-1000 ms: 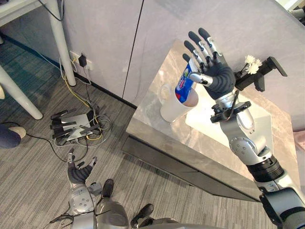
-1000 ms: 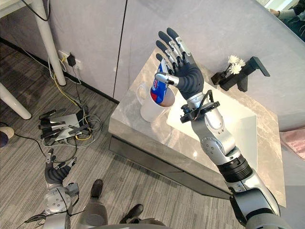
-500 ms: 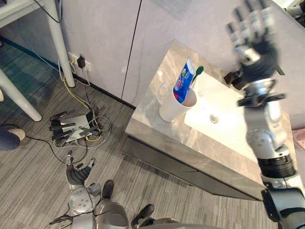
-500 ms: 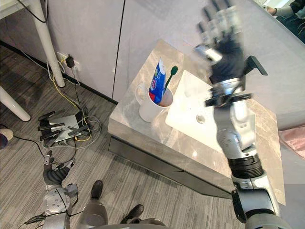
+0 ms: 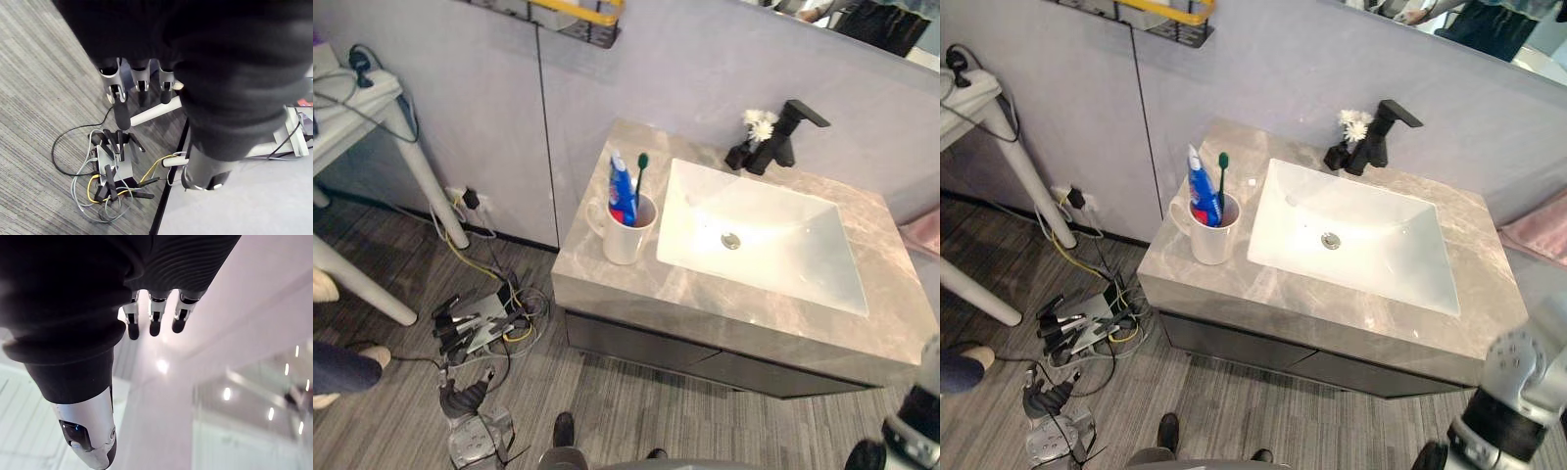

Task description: Organize washtable

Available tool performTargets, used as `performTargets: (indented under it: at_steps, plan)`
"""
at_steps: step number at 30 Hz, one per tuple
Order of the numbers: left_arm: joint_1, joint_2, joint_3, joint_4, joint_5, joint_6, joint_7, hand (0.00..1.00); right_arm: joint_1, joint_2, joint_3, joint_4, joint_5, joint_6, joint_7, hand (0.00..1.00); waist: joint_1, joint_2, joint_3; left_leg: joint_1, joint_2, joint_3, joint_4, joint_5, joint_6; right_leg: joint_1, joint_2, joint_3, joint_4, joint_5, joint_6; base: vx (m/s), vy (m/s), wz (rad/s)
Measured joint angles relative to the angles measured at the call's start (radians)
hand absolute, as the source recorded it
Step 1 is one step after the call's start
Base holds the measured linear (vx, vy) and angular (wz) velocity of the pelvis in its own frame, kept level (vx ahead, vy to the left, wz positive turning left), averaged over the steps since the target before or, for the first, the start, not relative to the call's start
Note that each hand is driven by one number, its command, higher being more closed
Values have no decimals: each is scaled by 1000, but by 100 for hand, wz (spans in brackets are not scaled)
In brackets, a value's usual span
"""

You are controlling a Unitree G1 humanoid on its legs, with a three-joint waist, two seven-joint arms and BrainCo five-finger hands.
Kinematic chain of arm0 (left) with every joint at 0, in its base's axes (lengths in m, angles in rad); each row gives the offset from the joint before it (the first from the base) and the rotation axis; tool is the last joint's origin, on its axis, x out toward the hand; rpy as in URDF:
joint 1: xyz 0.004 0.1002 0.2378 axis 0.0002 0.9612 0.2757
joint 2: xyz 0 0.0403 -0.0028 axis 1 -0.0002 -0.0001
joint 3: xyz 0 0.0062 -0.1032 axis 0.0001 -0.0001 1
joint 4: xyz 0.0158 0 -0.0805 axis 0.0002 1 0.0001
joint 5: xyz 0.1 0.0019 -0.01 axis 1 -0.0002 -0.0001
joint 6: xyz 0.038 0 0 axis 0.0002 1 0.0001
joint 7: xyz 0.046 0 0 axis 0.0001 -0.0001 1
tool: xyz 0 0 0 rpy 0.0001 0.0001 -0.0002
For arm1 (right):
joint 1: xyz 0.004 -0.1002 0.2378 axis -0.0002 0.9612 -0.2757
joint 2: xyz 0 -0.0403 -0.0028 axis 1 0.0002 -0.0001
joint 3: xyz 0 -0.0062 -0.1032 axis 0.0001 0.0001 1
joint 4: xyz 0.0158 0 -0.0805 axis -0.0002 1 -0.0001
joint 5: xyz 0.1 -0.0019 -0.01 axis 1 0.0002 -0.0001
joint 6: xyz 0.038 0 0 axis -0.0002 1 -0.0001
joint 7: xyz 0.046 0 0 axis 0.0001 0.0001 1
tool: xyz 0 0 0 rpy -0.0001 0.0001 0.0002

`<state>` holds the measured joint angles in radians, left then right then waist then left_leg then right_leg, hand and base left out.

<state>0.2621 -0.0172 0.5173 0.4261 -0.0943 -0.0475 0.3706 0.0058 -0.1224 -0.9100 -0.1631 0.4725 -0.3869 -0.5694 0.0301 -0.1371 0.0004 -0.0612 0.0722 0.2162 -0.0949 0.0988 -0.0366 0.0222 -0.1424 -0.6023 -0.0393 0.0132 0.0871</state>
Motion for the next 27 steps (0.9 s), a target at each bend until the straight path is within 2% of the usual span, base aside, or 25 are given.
performTargets:
  at_steps: [4,6,8,9,10,11,12,13,15,18,20,21,22,27]
  plan:
    - [-7,-40,16,35,-68,-11,-1,0,101,119,17,4,33,0,-13,0,12,25,-14,25,4,19,0,-11,3,13,-1,0,1,1,0,17,14,-9]
    - [-12,-63,30,50,-111,-23,0,0,125,180,27,39,65,-1,-42,0,13,37,-17,35,8,37,0,-19,6,22,-3,-5,2,-5,0,39,12,-16]
    - [-17,-71,55,96,-163,-47,-1,0,167,205,108,203,61,10,-52,0,14,43,-20,43,17,65,0,-31,1,27,-9,-27,14,-5,0,26,2,-28]
    - [-19,-77,67,108,-178,-55,-1,0,169,208,122,262,44,34,-42,0,13,44,-20,45,18,69,0,-32,0,26,-10,-27,18,-6,0,4,-6,-21]
    - [-34,-79,79,141,-201,-69,-4,0,169,206,139,428,17,86,-13,0,16,50,-18,51,22,84,-3,-35,-3,27,-11,-26,20,-10,0,4,-6,-14]
    - [-40,-79,81,151,-210,-73,-9,0,168,204,143,504,11,109,6,0,21,49,-18,53,23,91,-5,-36,-3,27,-11,-25,22,-11,-1,36,-2,-12]
    - [-53,-79,80,169,-218,-79,-21,0,165,204,147,657,6,149,43,0,34,56,-15,57,24,93,-5,-39,-5,28,-13,-25,30,-13,-5,47,3,-5]
    - [-60,-79,77,176,-222,-81,-23,0,162,206,153,734,6,173,68,0,42,58,-13,58,24,93,-5,-39,-6,28,-15,-25,35,-17,-5,55,4,5]
    - [-69,-78,77,183,-254,-95,-35,0,143,211,207,1005,-3,265,168,0,45,64,-11,55,23,83,-5,-40,-6,30,-17,-38,41,-21,1,61,0,13]
    - [-94,-76,81,181,-321,-106,-44,0,136,215,306,1142,-71,327,247,0,48,74,-5,47,15,50,-5,-41,-5,44,-22,-74,39,-22,4,71,13,34]
    - [-115,-78,89,108,-471,-132,-43,0,139,214,353,1183,-149,339,294,0,75,83,-4,32,7,25,-5,-41,-4,46,-28,-101,40,-24,7,65,24,38]
    - [-115,-79,93,71,-493,-138,-42,0,138,214,368,1187,-163,339,302,0,82,83,-3,29,6,17,-5,-41,-4,48,-28,-110,39,-24,8,69,12,29]
    - [-116,-79,102,19,-508,-146,-41,100,140,214,388,1189,-190,338,318,0,89,81,-3,26,3,4,-5,-40,-4,52,-29,-122,39,-25,9,75,10,41]
    - [-105,-81,124,-273,-528,-178,-15,100,111,187,599,1190,-350,335,362,0,102,84,2,23,-22,-64,-5,-35,-1,91,-44,-187,36,-27,11,69,35,41]
